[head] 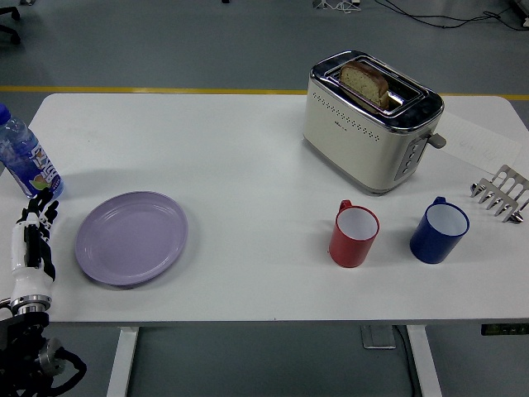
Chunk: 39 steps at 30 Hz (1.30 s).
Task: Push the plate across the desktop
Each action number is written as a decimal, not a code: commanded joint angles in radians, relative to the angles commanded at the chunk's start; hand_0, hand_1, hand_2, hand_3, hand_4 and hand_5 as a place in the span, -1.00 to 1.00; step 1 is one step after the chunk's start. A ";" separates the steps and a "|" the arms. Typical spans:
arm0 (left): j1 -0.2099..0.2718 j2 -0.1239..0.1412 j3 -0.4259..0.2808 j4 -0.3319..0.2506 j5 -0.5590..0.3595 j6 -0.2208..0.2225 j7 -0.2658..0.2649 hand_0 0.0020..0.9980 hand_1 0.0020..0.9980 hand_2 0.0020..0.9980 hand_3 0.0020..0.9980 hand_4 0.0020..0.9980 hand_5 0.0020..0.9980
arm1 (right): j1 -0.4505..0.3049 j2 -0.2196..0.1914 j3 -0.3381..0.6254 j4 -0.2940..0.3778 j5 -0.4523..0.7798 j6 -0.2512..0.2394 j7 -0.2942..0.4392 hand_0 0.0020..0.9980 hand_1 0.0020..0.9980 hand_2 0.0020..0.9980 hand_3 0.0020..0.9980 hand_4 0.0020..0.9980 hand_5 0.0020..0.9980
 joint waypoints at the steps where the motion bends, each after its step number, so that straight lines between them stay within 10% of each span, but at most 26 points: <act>1: 0.000 0.000 0.002 0.001 -0.001 0.000 0.000 0.80 0.78 0.77 0.60 0.06 1.00 | 0.000 0.000 0.000 0.000 0.000 0.000 0.000 0.04 -0.04 0.16 0.09 -0.61 -0.33; 39: -0.024 -0.071 0.104 -0.044 -0.056 0.040 0.000 0.77 0.75 0.74 0.53 -0.03 1.00 | -0.003 0.001 0.002 0.000 -0.010 0.001 -0.005 0.03 -0.04 0.16 0.09 -0.62 -0.33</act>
